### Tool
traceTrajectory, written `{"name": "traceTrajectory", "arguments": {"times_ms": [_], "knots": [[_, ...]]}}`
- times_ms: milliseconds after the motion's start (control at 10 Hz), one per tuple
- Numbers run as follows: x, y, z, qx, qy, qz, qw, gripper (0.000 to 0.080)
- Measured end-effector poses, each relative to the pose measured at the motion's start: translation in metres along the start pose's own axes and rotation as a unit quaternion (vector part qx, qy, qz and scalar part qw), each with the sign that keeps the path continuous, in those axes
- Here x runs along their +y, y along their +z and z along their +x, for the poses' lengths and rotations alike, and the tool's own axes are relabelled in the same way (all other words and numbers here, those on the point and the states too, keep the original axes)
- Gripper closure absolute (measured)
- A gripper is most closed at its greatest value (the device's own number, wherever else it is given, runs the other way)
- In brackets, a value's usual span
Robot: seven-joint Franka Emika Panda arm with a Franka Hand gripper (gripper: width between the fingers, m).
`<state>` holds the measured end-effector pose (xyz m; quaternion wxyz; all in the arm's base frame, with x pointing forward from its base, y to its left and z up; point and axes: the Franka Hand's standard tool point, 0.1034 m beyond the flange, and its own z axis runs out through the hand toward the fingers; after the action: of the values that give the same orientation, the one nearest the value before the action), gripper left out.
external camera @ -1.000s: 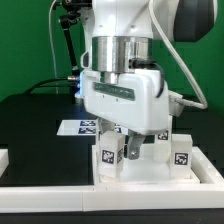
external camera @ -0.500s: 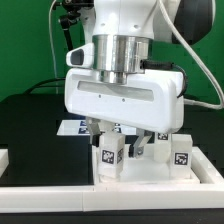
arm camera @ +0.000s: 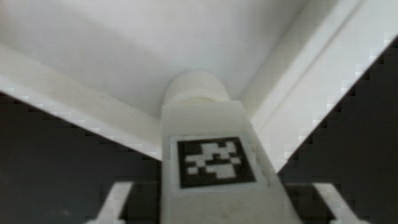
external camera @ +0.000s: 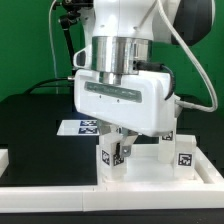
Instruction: Assemble square table
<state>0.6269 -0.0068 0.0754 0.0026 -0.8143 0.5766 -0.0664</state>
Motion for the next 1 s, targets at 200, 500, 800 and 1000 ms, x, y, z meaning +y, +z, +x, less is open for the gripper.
{"name": "traceTrajectory", "arguments": {"times_ms": [200,500,800,1000], "knots": [[0.004,-0.001,-0.003,-0.022,0.191,-0.018,0.981,0.0506],[0.0,0.0,-0.005,-0.045,0.358,-0.009,0.933,0.0506],[0.0,0.001,-0.006,-0.039,0.316,-0.008,0.948,0.0506],[-0.008,-0.001,-0.011,-0.015,0.111,0.005,0.994,0.0281]]}}
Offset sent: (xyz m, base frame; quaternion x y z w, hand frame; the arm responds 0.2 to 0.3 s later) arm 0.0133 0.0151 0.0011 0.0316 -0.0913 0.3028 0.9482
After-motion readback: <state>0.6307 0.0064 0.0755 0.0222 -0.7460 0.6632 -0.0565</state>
